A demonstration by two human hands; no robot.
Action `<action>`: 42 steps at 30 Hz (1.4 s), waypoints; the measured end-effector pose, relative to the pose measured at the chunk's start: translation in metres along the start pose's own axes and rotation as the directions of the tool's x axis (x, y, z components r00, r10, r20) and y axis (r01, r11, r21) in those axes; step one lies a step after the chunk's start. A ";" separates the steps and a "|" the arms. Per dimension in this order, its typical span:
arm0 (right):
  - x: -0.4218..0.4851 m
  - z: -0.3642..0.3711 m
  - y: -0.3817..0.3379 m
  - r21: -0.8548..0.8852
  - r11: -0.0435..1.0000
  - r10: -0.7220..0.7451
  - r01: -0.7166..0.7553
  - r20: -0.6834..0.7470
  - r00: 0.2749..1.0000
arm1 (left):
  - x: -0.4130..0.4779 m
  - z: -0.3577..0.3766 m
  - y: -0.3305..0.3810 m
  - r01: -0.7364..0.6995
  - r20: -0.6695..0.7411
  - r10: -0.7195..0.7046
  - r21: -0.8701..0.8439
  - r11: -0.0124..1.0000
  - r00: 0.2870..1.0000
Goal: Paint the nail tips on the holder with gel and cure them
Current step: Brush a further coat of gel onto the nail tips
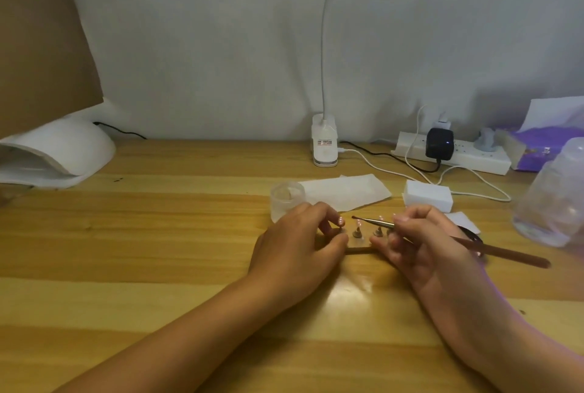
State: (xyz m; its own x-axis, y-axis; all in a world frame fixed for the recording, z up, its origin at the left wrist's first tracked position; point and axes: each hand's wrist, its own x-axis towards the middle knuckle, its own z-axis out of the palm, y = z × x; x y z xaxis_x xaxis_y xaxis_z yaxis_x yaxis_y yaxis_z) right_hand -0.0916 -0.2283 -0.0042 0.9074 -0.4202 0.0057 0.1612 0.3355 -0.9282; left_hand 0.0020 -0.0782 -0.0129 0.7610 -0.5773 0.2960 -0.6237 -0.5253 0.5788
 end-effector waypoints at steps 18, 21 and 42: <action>-0.002 -0.006 -0.004 -0.351 0.915 -0.192 0.201 0.061 0.980 | 0.000 0.002 -0.006 -0.115 -0.026 0.112 -0.171 0.979 0.993; -0.002 -0.005 -0.002 -0.416 0.891 -0.176 0.184 0.058 0.983 | 0.001 0.003 -0.008 -0.120 -0.022 0.118 -0.178 0.977 0.993; -0.001 -0.005 0.002 -0.497 0.852 -0.156 0.167 0.064 0.986 | 0.000 0.003 -0.009 -0.141 -0.029 0.138 -0.170 0.975 0.990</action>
State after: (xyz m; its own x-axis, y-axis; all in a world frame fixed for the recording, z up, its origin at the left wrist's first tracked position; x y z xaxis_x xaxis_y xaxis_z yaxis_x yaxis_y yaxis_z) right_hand -0.0946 -0.2319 -0.0077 0.8941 -0.4124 0.1745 0.0964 -0.2032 -0.9744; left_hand 0.0066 -0.0753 -0.0208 0.6722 -0.6261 0.3951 -0.6854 -0.3247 0.6517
